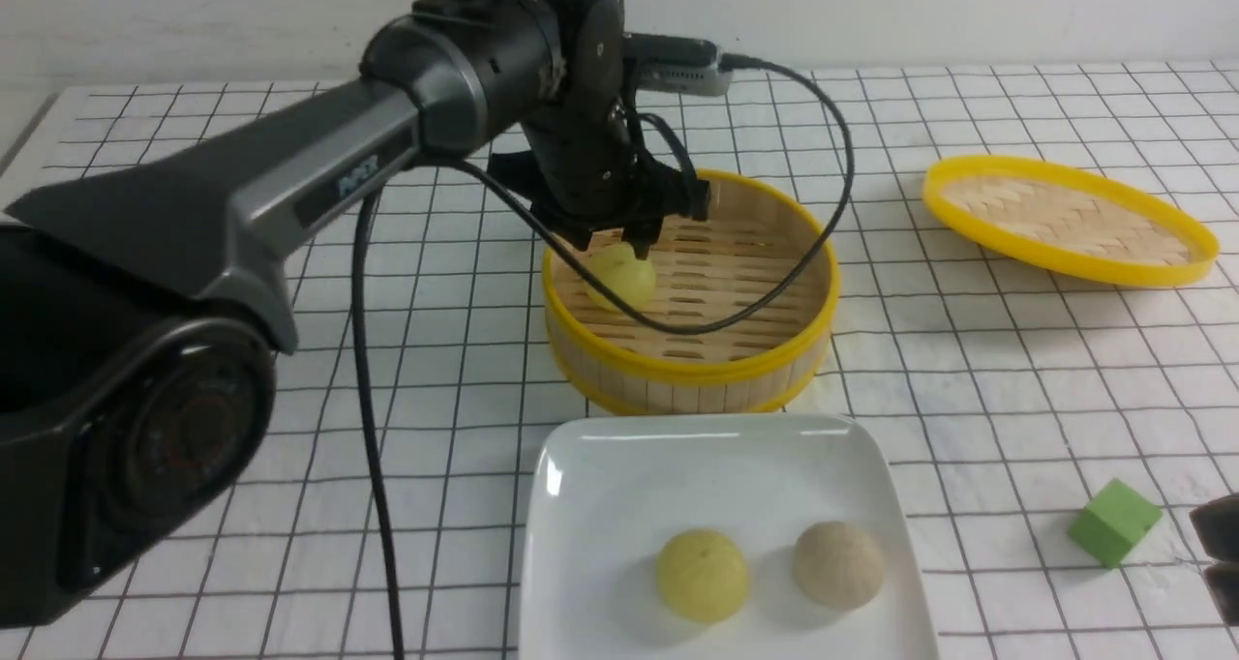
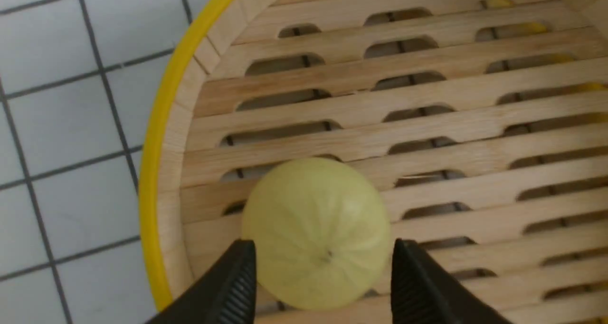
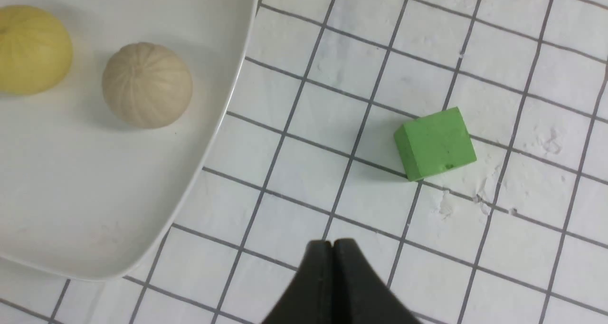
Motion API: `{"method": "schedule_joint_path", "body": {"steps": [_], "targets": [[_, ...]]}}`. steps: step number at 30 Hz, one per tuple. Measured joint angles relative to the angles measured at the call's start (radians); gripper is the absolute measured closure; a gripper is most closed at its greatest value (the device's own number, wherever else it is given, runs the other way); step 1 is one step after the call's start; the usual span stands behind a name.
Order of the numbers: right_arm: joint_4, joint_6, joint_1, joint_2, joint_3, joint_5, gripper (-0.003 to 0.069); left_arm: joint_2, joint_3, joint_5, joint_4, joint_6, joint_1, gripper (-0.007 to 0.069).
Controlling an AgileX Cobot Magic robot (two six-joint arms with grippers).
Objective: Put the steamed buns into the plate on the white-black tablecloth.
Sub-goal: 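Reach into the bamboo steamer and grasp a bun with the left gripper, then carry the bun from the bamboo steamer to the plate with the left gripper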
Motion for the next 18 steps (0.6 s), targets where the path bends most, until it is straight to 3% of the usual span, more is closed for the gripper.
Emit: {"method": "schedule_joint_path", "body": {"steps": [3,5,9,11,14,18], "targets": [[0.001,0.0,0.0,0.0,0.0,-0.001,0.0659,0.051,-0.001,-0.028,0.019,-0.051,0.0,0.0228],[0.009,0.0,0.0,0.0,0.0,-0.001,0.0657,0.072,-0.003,-0.036,0.002,-0.08,0.0,0.0281],[0.019,0.0,0.0,0.0,0.0,-0.001,0.0656,0.066,-0.01,-0.014,-0.071,-0.082,0.0,0.0507],[0.02,0.0,0.0,0.0,0.0,0.005,0.0653,0.036,-0.01,0.016,-0.137,-0.054,0.001,0.058],[0.02,0.0,0.0,0.0,0.0,0.027,0.065,-0.053,-0.005,0.081,-0.225,0.014,0.001,0.0601],[0.02,0.0,0.0,0.0,0.0,0.037,0.0648,-0.183,-0.004,0.138,-0.243,0.055,0.0,0.0601]]}}
